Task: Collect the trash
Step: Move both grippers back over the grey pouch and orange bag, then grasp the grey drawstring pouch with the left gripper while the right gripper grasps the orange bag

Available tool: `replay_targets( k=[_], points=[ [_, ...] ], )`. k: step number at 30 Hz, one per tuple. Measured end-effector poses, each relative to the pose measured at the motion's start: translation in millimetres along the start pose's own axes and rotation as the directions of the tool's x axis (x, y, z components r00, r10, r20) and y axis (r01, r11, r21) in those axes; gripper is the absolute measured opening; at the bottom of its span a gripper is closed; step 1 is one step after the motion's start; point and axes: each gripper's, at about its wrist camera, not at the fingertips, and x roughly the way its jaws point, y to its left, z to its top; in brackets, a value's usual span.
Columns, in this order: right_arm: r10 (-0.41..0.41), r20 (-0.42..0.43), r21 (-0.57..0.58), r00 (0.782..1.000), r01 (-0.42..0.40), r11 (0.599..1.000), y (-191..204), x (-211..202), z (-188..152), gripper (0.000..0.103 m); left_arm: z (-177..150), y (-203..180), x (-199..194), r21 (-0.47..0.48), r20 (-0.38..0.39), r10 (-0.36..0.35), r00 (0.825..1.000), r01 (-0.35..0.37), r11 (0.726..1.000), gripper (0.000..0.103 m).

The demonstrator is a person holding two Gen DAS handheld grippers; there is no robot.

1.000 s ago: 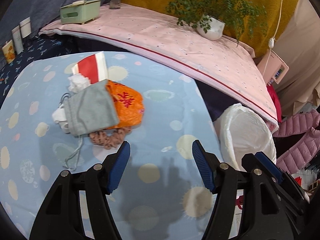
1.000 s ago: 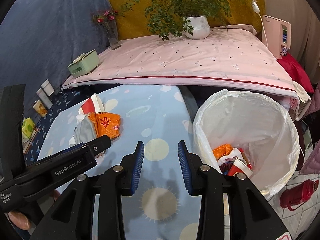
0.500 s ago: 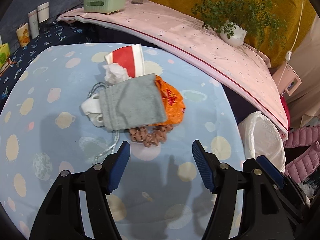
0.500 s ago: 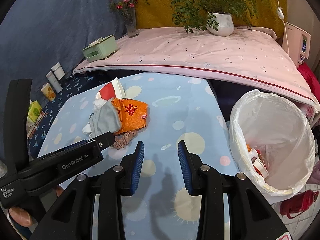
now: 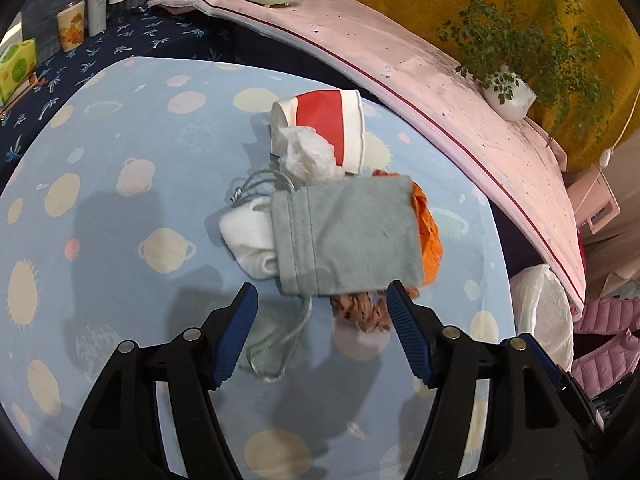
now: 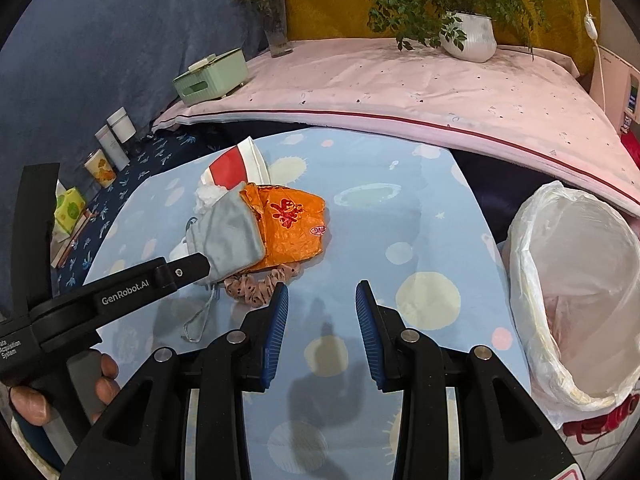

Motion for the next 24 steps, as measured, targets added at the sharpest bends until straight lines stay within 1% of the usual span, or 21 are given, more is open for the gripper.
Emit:
replay_targets(
  k=[5,11,13,15,19,21,24],
  points=[
    [0.006,-0.012,0.011,1.000,-0.006,1.000,2.5,24.9,14.7,0.035,14.1,1.6,16.7,-0.009,-0.019,-0.027,0.999,0.026,1.000,0.062],
    [0.035,-0.039,0.050,0.999,-0.033,0.998,0.6,60.5,31.6,0.035,22.5,2.5,34.6,-0.013,-0.053,-0.055,0.997,0.054,0.998,0.053],
    [0.052,-0.047,0.064,0.998,-0.049,0.997,0.0,70.0,35.4,0.035,24.3,2.3,37.8,-0.010,-0.057,-0.061,0.997,0.060,0.998,0.045],
    [0.075,-0.062,0.079,0.995,-0.070,0.994,-0.7,81.6,38.3,0.035,26.1,1.9,41.2,-0.005,-0.066,-0.071,0.995,0.071,0.997,0.033],
    [0.087,-0.091,0.098,0.992,-0.078,0.992,-1.7,99.2,37.7,0.035,27.9,0.7,47.6,0.011,-0.074,-0.070,0.995,0.071,0.997,0.022],
    [0.098,-0.101,0.105,0.990,-0.087,0.991,-2.8,105.2,35.7,0.035,27.9,0.1,49.0,0.014,-0.078,-0.071,0.994,0.073,0.997,0.013],
    [0.100,-0.100,0.106,0.990,-0.089,0.990,-3.7,109.0,33.4,0.028,28.0,-1.4,49.1,0.016,-0.076,-0.079,0.994,0.080,0.997,0.009]
  ],
)
